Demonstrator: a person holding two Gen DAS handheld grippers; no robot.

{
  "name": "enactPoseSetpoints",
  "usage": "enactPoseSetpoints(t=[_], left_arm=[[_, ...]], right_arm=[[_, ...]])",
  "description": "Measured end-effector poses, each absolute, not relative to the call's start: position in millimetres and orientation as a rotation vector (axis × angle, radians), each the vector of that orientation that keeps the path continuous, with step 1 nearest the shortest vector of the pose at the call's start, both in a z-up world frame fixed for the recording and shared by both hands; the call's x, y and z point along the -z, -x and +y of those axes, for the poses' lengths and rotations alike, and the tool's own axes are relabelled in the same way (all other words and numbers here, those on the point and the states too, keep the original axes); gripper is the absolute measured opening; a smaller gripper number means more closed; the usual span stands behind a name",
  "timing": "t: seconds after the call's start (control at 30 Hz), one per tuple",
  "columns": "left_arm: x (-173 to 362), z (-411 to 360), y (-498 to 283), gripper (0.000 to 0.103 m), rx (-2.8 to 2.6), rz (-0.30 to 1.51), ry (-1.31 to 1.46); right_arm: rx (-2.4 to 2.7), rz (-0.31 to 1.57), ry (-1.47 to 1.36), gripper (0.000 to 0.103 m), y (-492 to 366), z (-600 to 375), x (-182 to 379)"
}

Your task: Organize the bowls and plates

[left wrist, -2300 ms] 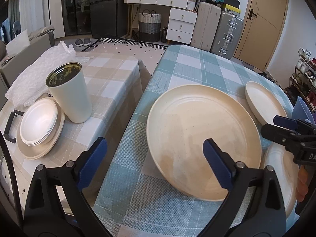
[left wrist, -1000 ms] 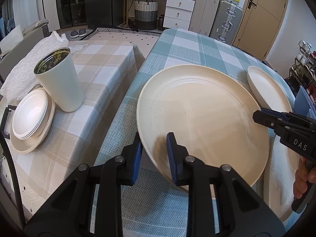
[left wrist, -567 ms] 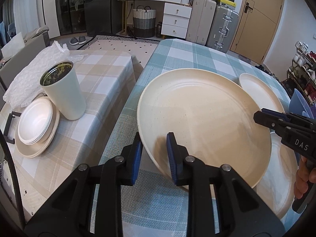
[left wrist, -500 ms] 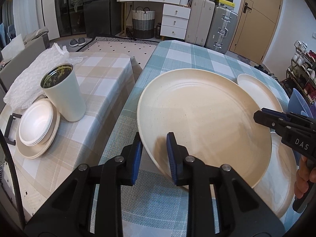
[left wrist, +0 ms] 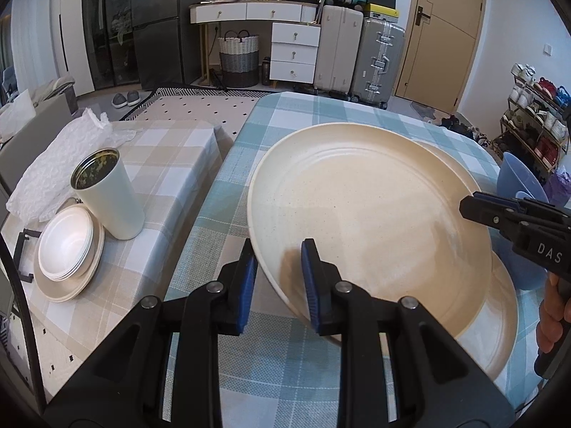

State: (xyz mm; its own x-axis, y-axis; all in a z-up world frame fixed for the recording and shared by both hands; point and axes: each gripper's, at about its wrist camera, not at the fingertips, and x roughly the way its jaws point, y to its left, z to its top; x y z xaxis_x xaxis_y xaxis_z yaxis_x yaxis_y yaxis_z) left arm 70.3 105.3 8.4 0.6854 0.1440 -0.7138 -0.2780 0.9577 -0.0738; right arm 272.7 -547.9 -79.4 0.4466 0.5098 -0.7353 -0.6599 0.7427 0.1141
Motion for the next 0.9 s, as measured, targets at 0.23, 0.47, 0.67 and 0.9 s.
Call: enactPoseSetpoints(t=[0.23,0.47,0.67,0.9], left_arm=[[-19.3,76.8,-65.5,0.022,-0.199,0.77,0.145],[-23.9,50.8,-61.4,0.022,-0.156,0.769,0.116],[-25.3,32.5,-60.0,0.022,-0.12,0.774,0.087],[-23.5,12.3,-59.6,0.022,-0.086,0.783,0.042]], right_arm=[[-0.684,0.828,0.184,0.023,-260.7,-573.1,67.5],[-0.639,0.822,0.176,0.023,-248.4,-599.5,61.6],[-0.616,0.82,0.147,0.023,-237.3,-621.5,62.4],[-0.589,0.825,0.119,0.023,-226.0,-645.4,65.7]])
